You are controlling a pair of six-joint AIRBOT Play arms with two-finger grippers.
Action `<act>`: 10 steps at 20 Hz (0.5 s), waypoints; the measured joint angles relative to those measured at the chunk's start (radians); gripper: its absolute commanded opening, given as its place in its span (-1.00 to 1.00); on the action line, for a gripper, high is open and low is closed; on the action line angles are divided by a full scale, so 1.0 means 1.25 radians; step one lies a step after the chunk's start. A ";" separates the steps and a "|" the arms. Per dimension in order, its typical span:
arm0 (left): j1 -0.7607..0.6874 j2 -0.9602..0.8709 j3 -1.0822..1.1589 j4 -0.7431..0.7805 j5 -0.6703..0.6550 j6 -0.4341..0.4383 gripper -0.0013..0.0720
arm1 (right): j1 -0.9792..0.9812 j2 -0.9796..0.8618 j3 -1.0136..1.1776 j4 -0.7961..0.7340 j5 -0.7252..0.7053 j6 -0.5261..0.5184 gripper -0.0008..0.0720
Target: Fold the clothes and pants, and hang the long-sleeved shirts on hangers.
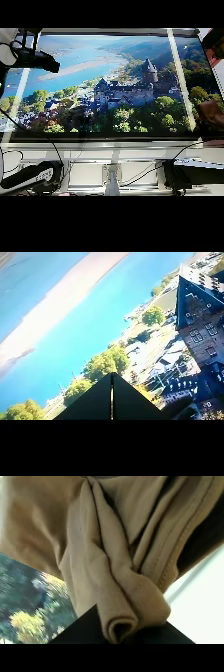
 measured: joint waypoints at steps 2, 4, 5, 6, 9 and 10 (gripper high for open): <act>0.001 0.000 0.000 0.005 -0.001 -0.006 -0.91 | -0.005 0.000 0.000 -0.011 0.034 0.009 0.75; 0.001 0.001 0.000 0.009 -0.002 -0.006 -0.91 | -0.005 0.000 0.000 0.008 0.052 0.013 0.73; 0.001 0.001 0.000 0.010 -0.002 -0.007 -0.91 | -0.002 0.001 0.000 0.024 0.056 0.015 0.71; 0.001 0.001 0.000 0.012 -0.002 -0.007 -0.91 | 0.002 0.001 0.000 0.043 0.063 0.015 0.70; 0.001 0.001 0.000 0.013 -0.002 -0.009 -0.91 | 0.028 0.001 0.000 0.106 0.056 0.014 0.51; 0.001 0.001 0.000 0.015 -0.003 -0.009 -0.91 | 0.044 0.001 0.000 0.135 0.047 0.003 0.43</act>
